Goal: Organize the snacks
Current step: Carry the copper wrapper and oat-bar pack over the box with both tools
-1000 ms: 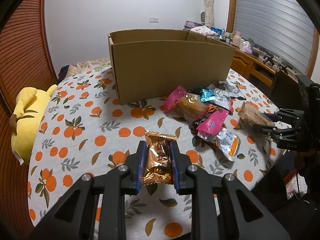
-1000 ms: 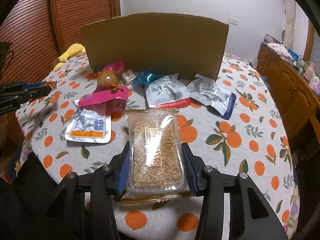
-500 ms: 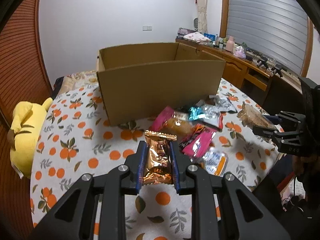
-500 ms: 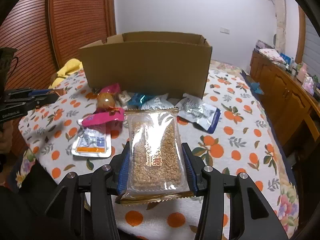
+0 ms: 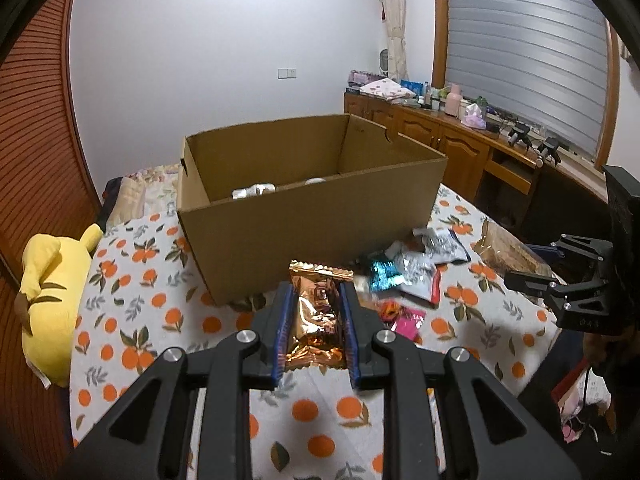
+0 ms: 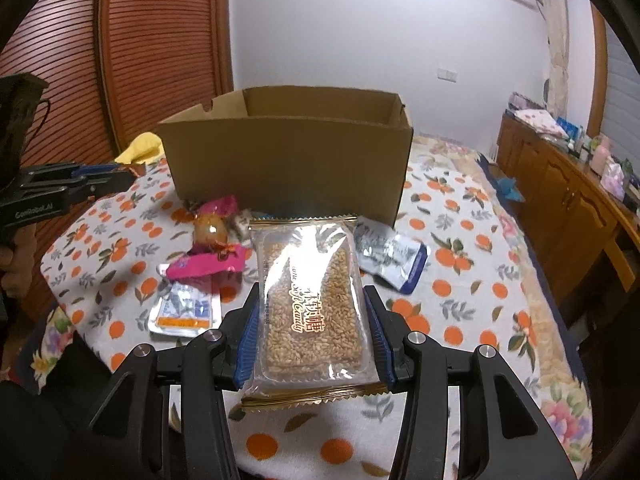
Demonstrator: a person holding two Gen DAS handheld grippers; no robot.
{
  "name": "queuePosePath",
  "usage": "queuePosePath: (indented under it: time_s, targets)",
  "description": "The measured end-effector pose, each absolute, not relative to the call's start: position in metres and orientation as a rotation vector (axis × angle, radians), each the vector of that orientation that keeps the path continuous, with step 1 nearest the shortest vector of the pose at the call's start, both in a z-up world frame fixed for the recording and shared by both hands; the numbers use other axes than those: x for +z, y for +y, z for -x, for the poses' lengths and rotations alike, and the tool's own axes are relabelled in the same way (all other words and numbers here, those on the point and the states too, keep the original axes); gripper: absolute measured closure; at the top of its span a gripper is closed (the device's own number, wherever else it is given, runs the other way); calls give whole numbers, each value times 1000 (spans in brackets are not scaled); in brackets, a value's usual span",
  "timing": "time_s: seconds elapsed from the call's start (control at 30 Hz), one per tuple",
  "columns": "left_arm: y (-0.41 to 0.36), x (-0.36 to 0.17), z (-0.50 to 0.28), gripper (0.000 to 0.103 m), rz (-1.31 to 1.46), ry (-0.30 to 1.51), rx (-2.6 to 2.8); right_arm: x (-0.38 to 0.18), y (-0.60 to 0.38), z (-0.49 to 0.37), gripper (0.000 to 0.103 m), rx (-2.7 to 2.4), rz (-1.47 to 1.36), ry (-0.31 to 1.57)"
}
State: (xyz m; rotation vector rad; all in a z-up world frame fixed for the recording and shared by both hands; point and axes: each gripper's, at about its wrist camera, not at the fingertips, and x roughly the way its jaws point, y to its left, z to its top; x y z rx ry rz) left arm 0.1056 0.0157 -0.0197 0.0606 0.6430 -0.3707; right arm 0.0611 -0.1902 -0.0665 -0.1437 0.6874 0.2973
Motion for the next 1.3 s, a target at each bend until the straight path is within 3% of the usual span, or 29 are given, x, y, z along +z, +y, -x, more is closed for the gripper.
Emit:
queuePosePath:
  time_s: [0.73, 1.3]
  targets:
    - [25, 33, -190, 81, -45, 585, -300, -8, -173, -142, 55, 436, 186, 598]
    - [28, 16, -263, 80, -24, 655, -283, -1, -151, -229, 55, 513, 194, 593]
